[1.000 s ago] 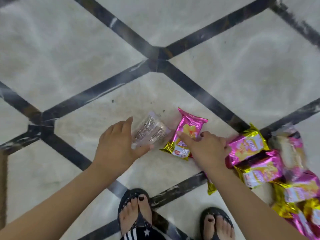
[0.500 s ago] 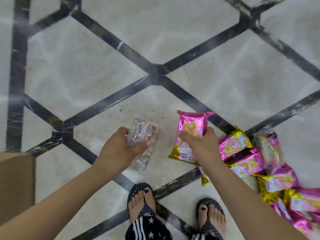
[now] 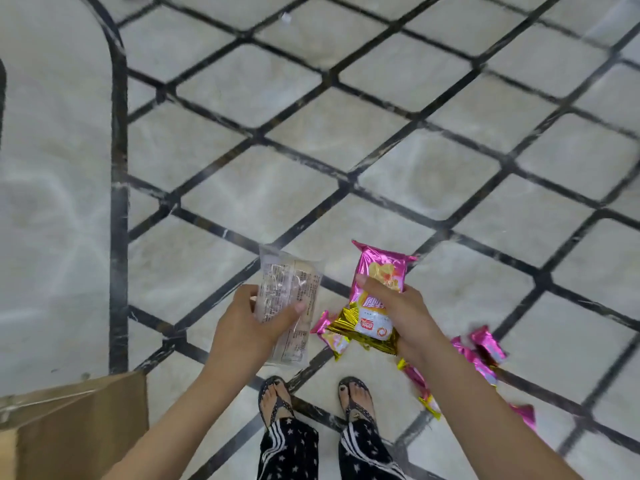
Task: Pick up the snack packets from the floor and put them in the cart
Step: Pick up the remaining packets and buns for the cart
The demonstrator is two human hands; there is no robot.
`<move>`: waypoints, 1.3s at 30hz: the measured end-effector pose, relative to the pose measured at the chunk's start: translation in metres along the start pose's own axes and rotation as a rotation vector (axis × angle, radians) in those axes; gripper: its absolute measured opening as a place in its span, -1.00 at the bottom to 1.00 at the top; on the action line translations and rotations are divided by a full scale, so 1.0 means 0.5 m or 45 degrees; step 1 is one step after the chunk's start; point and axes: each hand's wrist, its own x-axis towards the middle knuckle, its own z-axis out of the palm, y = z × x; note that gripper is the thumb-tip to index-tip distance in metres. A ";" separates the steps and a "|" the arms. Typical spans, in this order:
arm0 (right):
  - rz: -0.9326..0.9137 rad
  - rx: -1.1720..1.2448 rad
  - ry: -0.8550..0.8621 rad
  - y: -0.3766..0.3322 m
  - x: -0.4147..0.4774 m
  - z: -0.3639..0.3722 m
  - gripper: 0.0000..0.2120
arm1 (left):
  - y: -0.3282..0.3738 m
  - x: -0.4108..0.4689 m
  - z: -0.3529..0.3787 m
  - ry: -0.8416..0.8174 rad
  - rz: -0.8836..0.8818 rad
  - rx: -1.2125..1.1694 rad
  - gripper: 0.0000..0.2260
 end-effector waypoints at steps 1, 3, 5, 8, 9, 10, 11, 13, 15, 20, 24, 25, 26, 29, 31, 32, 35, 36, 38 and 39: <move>0.000 0.025 -0.002 -0.023 -0.054 -0.028 -0.56 | 0.052 -0.047 -0.010 0.006 0.007 -0.019 -0.56; -0.033 0.098 -0.004 -0.065 -0.169 -0.081 -0.62 | 0.150 -0.148 -0.030 -0.009 0.026 -0.086 -0.56; -0.074 0.178 0.002 -0.096 -0.284 -0.133 -0.70 | 0.235 -0.247 -0.045 -0.050 0.048 -0.185 -0.50; -0.153 0.231 0.067 -0.114 -0.441 -0.212 -0.61 | 0.338 -0.387 -0.054 -0.142 0.091 -0.280 -0.36; -0.182 0.257 0.103 -0.115 -0.490 -0.236 -0.53 | 0.365 -0.430 -0.054 -0.179 0.120 -0.287 -0.35; -0.201 0.289 0.156 -0.112 -0.532 -0.259 -0.44 | 0.387 -0.470 -0.055 -0.215 0.156 -0.289 -0.38; -0.215 0.329 0.213 -0.108 -0.572 -0.280 -0.35 | 0.403 -0.506 -0.055 -0.245 0.199 -0.289 -0.44; -0.243 0.463 0.318 -0.092 -0.644 -0.315 -0.23 | 0.425 -0.566 -0.054 -0.315 0.284 -0.270 -0.51; -0.261 0.655 0.374 -0.060 -0.703 -0.337 -0.25 | 0.432 -0.610 -0.057 -0.405 0.345 -0.226 -0.46; -0.308 1.180 0.367 0.053 -0.821 -0.296 -0.80 | 0.412 -0.667 -0.084 -0.627 0.443 -0.040 -0.48; -0.401 1.416 0.477 0.151 -0.898 -0.228 -0.87 | 0.386 -0.688 -0.116 -0.746 0.509 0.146 -0.49; -0.411 1.443 0.498 0.174 -0.913 -0.215 -0.88 | 0.379 -0.690 -0.121 -0.780 0.517 0.172 -0.51; -0.408 1.454 0.530 0.194 -0.930 -0.200 -0.88 | 0.372 -0.693 -0.125 -0.814 0.523 0.195 -0.51; -0.419 1.478 0.642 0.252 -0.975 -0.171 -0.86 | 0.354 -0.708 -0.126 -0.924 0.566 0.290 -0.47; -0.431 1.460 0.721 0.287 -1.009 -0.157 -0.82 | 0.346 -0.726 -0.114 -0.984 0.615 0.376 -0.46; -0.449 1.453 0.770 0.305 -1.027 -0.152 -0.78 | 0.341 -0.739 -0.106 -1.014 0.634 0.417 -0.45; -0.462 1.461 0.945 0.373 -1.079 -0.145 -0.65 | 0.322 -0.786 -0.072 -1.114 0.680 0.513 -0.53; -0.466 1.484 0.987 0.395 -1.097 -0.143 -0.61 | 0.314 -0.804 -0.060 -1.146 0.701 0.542 -0.55; -0.480 1.543 1.064 0.443 -1.131 -0.138 -0.58 | 0.296 -0.842 -0.037 -1.211 0.742 0.601 -0.58; -0.483 1.569 1.096 0.468 -1.147 -0.136 -0.58 | 0.289 -0.860 -0.027 -1.241 0.758 0.632 -0.58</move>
